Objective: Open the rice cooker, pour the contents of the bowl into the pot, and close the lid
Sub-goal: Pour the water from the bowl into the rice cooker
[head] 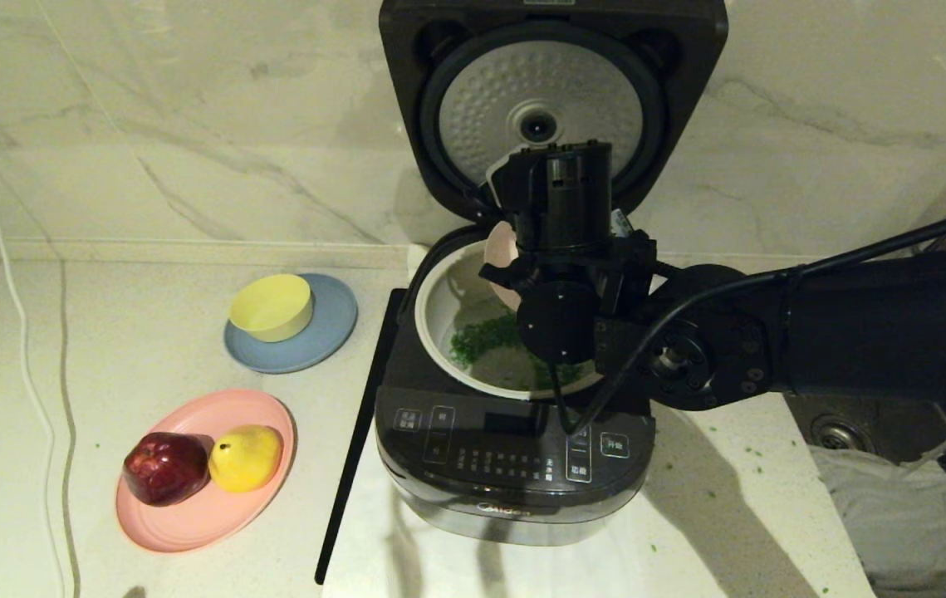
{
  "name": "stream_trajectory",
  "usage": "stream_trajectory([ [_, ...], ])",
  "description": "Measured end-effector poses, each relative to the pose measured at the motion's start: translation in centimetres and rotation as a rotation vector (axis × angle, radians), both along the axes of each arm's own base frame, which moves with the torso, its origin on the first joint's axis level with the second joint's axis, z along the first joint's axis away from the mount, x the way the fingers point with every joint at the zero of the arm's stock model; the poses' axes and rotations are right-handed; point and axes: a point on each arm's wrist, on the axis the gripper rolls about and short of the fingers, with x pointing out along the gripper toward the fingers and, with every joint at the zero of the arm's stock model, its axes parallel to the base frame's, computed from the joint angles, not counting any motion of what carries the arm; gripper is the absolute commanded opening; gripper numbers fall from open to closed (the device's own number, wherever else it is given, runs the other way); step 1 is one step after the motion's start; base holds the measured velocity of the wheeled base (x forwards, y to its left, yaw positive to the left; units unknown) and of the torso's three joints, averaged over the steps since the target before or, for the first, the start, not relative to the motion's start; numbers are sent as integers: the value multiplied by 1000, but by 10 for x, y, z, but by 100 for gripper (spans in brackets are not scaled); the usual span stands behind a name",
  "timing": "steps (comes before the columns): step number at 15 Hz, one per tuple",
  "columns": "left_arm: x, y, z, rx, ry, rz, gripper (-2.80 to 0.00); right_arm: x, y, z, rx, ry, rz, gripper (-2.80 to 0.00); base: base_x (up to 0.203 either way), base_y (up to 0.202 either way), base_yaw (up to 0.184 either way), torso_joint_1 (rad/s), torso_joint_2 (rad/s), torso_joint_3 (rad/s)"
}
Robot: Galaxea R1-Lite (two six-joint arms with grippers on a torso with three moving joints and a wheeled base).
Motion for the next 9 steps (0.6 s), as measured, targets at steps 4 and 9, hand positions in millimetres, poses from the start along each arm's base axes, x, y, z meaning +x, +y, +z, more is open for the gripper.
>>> stream_trajectory([
  [4, 0, 0, 0, 0, 0, 0, -280, 2, 0, -5, -26, 11, -20, -280, 0, 0, 0, 0, 0, 0],
  [9, 0, 0, 0, 0, 0, 0, -280, 1, 1, -22, -73, 48, -16, -280, 0, 0, 0, 0, 0, 0],
])
